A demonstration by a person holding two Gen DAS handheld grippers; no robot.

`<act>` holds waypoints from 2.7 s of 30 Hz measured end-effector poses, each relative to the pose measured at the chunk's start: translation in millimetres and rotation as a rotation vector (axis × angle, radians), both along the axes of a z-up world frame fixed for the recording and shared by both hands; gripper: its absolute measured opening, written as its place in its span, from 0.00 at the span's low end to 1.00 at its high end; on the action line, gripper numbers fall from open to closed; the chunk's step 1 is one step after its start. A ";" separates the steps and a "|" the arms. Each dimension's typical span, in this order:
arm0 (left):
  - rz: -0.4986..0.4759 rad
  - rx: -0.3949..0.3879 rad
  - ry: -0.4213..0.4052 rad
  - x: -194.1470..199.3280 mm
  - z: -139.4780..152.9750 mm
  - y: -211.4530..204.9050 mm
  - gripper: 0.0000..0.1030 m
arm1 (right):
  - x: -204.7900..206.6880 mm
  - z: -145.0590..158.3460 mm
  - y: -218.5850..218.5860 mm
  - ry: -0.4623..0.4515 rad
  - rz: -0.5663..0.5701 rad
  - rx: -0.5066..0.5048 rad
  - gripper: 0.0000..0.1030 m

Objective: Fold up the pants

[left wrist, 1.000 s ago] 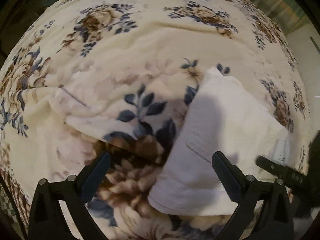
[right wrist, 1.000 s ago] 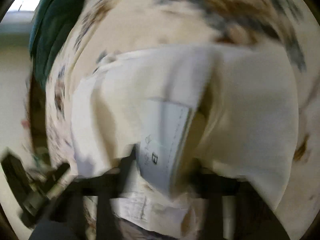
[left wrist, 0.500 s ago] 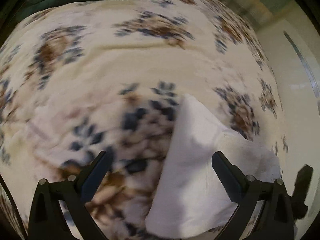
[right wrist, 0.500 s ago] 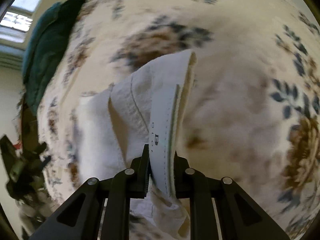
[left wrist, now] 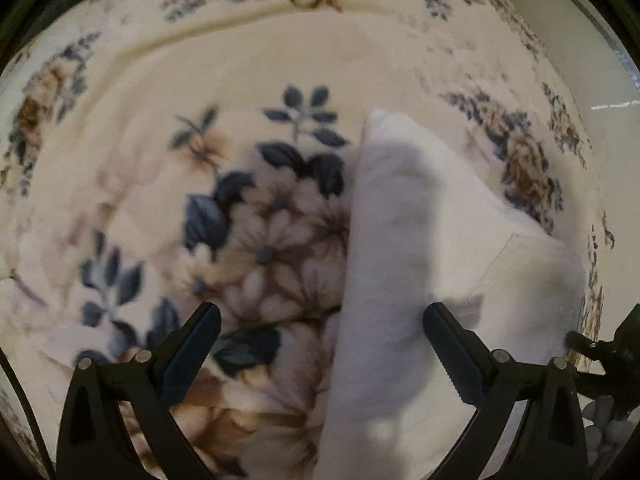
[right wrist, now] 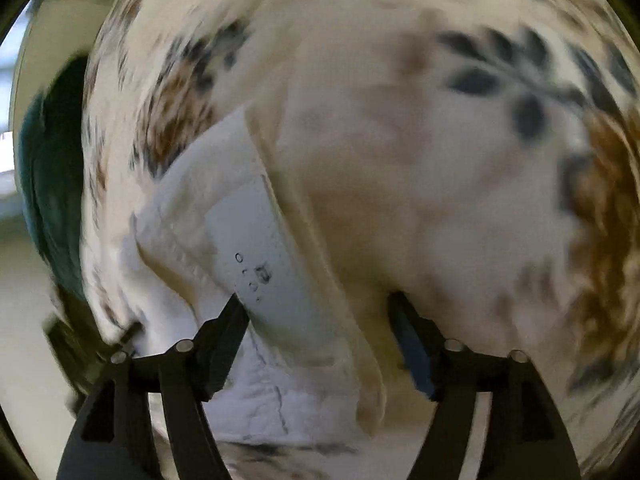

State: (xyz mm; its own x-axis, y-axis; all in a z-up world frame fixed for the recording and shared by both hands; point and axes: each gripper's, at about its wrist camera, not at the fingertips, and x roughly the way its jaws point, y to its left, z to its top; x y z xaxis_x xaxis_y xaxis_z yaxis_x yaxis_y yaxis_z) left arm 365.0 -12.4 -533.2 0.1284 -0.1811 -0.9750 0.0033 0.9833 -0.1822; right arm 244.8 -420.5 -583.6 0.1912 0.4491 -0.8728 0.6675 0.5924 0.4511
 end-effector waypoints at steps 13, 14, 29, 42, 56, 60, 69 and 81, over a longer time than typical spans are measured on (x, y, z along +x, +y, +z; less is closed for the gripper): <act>0.048 -0.181 0.164 111.6 -37.7 -4.7 0.88 | 51.9 20.4 -13.2 -0.096 -0.022 -0.032 0.75; 0.031 -0.163 0.160 115.8 -39.9 -8.5 0.67 | 57.2 15.6 -11.6 -0.074 0.003 -0.053 0.75; 0.030 -0.186 0.071 106.0 -11.0 19.8 0.65 | 69.2 9.7 -12.3 -0.033 0.098 -0.134 0.47; 0.035 -0.421 0.263 -15.8 -50.2 2.2 0.99 | -0.1 -17.8 12.8 -0.057 0.201 0.135 0.86; -0.071 -0.398 0.233 -4.0 -43.3 -21.3 0.94 | 11.9 -60.3 52.5 -0.161 0.364 0.381 0.89; -0.102 -0.344 0.184 -3.3 -34.1 -31.5 0.57 | 21.5 -53.7 64.8 -0.147 0.384 0.306 0.51; -0.130 -0.343 0.082 1.3 14.5 -6.6 0.41 | 25.2 11.5 105.4 -0.253 0.457 0.189 0.33; 0.022 -0.297 -0.053 22.3 89.7 187.5 0.41 | 87.7 98.8 263.9 -0.379 0.596 0.236 0.32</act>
